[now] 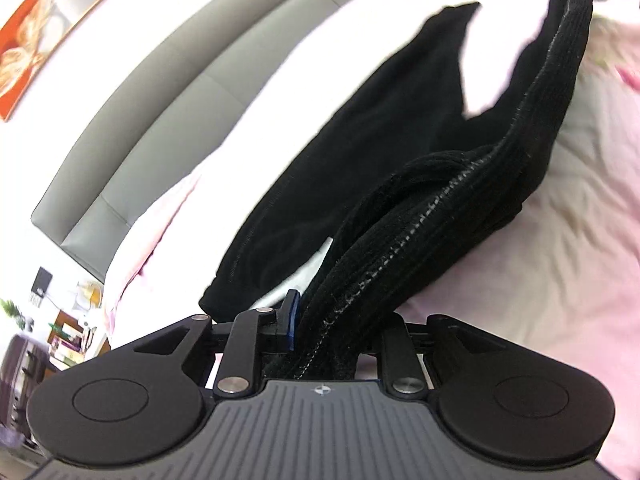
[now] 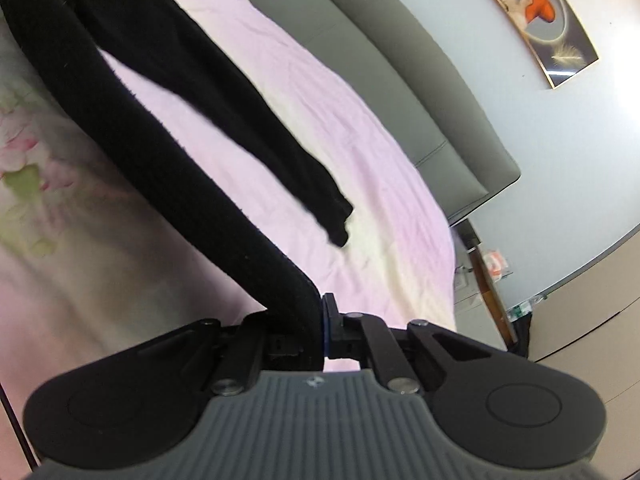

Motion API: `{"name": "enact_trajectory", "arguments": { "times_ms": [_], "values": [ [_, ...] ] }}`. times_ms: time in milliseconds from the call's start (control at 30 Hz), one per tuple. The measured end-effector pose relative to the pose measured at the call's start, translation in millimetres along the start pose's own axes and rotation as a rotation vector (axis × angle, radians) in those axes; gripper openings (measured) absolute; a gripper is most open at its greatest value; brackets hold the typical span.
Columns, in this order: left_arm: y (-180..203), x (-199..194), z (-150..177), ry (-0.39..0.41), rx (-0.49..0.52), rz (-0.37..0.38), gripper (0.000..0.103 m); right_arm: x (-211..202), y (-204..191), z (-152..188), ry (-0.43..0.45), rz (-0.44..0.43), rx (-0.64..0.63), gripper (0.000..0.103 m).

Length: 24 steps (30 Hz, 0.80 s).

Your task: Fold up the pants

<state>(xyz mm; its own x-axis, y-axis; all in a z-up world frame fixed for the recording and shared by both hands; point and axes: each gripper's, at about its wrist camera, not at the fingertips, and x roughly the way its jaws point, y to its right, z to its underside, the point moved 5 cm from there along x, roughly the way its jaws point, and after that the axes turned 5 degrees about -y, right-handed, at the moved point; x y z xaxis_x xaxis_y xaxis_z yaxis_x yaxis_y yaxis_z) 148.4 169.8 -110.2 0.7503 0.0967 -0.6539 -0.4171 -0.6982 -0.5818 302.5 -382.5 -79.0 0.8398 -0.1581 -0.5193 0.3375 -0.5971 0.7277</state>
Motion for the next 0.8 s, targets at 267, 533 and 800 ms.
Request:
{"name": "enact_trajectory", "arguments": {
  "times_ms": [267,533,800],
  "values": [
    [-46,26,-39,0.023,-0.093,0.023,0.02,40,61,26,0.014,0.043,-0.025,0.001],
    [-112,116,-78,-0.049,-0.214,0.042,0.021,157,96,-44,-0.007,0.048,-0.083,0.001],
    [-141,201,-73,-0.173,-0.283,0.121,0.021,266,104,-106,-0.042,-0.008,-0.143,0.001]
  ]
}}
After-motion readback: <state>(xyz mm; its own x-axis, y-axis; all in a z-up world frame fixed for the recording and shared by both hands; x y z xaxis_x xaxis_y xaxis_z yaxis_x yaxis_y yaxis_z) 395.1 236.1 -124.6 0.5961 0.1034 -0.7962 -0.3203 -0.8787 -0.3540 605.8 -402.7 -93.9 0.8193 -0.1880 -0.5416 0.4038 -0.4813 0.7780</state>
